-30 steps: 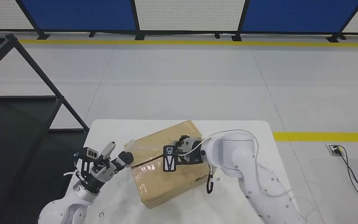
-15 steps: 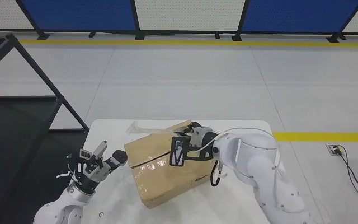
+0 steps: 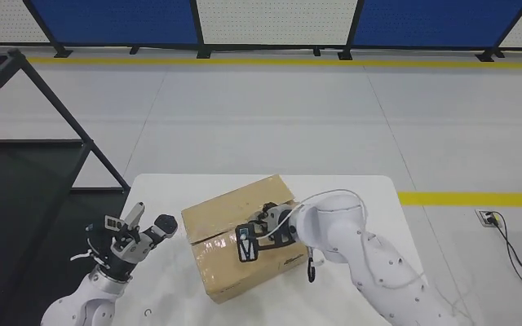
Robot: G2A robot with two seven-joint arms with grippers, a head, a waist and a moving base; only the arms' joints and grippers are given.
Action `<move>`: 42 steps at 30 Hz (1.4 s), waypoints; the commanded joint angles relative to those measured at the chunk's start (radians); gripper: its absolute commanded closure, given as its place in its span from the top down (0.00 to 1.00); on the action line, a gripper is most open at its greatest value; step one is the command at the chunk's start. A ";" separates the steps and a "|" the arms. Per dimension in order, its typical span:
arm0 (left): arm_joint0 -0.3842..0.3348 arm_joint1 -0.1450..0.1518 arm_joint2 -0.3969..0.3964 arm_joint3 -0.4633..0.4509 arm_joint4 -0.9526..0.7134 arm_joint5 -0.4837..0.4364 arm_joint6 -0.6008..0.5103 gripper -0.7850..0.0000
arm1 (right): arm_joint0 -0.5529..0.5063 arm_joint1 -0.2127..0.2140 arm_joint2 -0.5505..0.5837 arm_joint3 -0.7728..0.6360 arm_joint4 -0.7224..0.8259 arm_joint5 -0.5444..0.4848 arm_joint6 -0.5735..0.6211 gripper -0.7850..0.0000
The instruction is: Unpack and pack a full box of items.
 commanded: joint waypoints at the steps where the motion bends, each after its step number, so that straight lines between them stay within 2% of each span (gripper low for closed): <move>1: 0.001 0.000 -0.002 -0.007 -0.019 0.008 -0.014 1.00 | 0.019 0.006 -0.034 0.016 0.023 0.000 0.003 0.00; 7: -0.001 0.001 0.006 -0.031 -0.025 0.025 -0.059 1.00 | 0.071 0.023 -0.111 0.045 0.082 0.000 0.006 0.00; 14: -0.011 0.004 0.032 -0.037 0.004 0.056 -0.122 1.00 | 0.102 0.027 -0.143 0.067 0.099 0.000 -0.006 0.00; 25: -0.033 0.003 0.070 0.004 0.035 0.082 -0.128 1.00 | 0.139 -0.003 -0.195 0.118 0.074 0.044 -0.032 0.00; 42: -0.086 0.000 0.117 0.102 0.064 0.106 -0.112 1.00 | 0.176 -0.035 -0.227 0.197 0.060 0.040 -0.074 0.00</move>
